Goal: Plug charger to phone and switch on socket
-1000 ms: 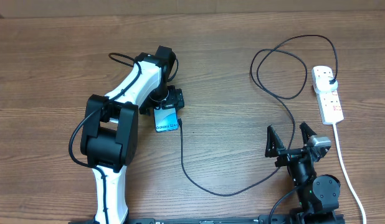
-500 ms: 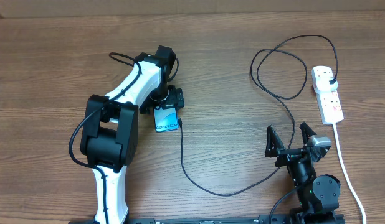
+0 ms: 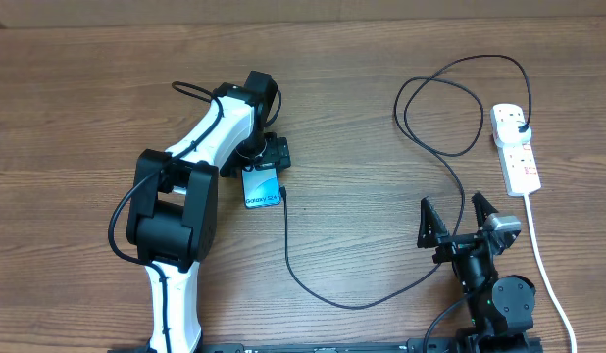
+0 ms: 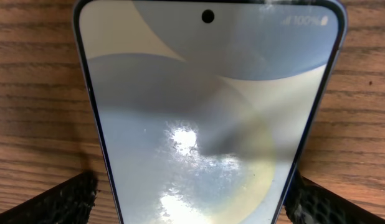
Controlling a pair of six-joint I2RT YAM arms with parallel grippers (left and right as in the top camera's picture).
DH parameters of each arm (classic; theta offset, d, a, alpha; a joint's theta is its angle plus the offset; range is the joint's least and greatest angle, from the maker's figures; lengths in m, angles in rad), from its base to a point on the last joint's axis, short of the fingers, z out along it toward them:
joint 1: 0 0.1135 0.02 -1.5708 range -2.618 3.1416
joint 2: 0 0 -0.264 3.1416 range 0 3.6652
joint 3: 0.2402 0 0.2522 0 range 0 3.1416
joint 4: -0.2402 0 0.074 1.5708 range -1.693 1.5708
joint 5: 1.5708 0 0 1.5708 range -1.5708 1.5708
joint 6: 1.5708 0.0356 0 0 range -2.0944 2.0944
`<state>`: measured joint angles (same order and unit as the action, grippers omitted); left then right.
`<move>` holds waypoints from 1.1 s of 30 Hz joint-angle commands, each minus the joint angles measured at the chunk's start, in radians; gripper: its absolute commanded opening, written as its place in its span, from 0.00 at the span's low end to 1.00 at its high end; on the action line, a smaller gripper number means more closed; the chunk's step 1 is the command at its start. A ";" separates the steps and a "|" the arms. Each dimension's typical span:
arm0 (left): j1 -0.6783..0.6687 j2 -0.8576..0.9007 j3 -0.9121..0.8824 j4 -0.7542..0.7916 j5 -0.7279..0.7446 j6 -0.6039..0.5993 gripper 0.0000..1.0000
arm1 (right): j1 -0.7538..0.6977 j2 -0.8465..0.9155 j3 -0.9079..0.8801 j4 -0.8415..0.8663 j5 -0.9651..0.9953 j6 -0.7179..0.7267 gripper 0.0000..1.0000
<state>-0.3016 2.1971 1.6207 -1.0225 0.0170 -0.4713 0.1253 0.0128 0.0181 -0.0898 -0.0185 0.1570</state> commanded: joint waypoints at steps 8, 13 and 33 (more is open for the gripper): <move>-0.022 0.042 -0.054 0.029 0.039 0.011 1.00 | 0.004 -0.010 -0.010 0.005 0.006 0.002 1.00; -0.029 0.042 -0.060 0.029 0.028 0.011 0.98 | 0.004 -0.010 -0.010 0.005 0.006 0.002 1.00; 0.012 0.041 -0.039 -0.014 0.079 0.078 0.55 | 0.004 -0.010 -0.010 0.005 0.006 0.002 1.00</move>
<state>-0.3119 2.1849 1.6081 -1.0138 0.0154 -0.4255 0.1249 0.0128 0.0181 -0.0902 -0.0185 0.1570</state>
